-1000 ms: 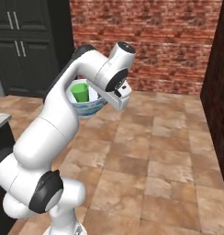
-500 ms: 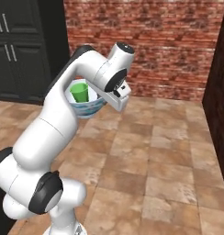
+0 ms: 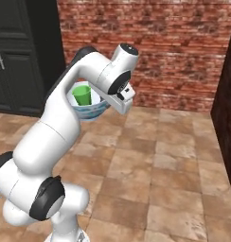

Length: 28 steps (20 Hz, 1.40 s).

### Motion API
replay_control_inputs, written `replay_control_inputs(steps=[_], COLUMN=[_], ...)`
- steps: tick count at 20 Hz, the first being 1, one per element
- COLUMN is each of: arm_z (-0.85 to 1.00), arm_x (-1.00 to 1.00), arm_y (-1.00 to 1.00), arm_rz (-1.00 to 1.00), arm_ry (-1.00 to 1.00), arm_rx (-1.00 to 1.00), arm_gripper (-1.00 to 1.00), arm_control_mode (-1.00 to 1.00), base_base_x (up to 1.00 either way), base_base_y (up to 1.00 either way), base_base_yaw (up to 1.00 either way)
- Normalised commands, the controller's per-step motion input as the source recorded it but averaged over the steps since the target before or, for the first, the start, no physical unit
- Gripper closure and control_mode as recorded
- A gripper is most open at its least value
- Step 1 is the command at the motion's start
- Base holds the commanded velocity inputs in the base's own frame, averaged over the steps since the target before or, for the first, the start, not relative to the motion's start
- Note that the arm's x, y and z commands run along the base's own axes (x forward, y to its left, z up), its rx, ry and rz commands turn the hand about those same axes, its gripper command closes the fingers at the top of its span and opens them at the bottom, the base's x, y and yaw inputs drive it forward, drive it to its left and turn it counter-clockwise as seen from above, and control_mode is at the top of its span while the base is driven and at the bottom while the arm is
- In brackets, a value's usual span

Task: Place the cup inside the bowl on the dining table and move the bowl to any counter.

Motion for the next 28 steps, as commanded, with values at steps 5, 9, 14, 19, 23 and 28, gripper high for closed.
replay_control_inputs(steps=[5, 9, 14, 19, 23, 28], arm_z=[0.0, 0.0, 0.0, 0.0, 0.0, 0.0], arm_x=[0.0, 0.0, 0.0, 0.0, 0.0, 0.0], arm_y=[0.0, 0.0, 0.0, 0.0, 0.0, 0.0], arm_rz=[0.0, 0.0, 0.0, 0.0, 0.0, 0.0], arm_ry=[0.0, 0.0, 0.0, 0.0, 0.0, 0.0], arm_rx=[0.0, 0.0, 0.0, 0.0, 0.0, 0.0], arm_gripper=[1.0, 1.0, 1.0, 1.0, 1.0, 1.0], arm_control_mode=[1.0, 1.0, 1.0, 1.0, 1.0, 1.0], base_base_x=[0.9, 1.0, 1.0, 0.98, 0.94, 0.51], base_base_y=[0.0, -0.03, -0.01, 0.0, 0.0, 0.0], base_base_yaw=[0.0, 0.0, 0.01, 0.07, 0.08, 0.24])
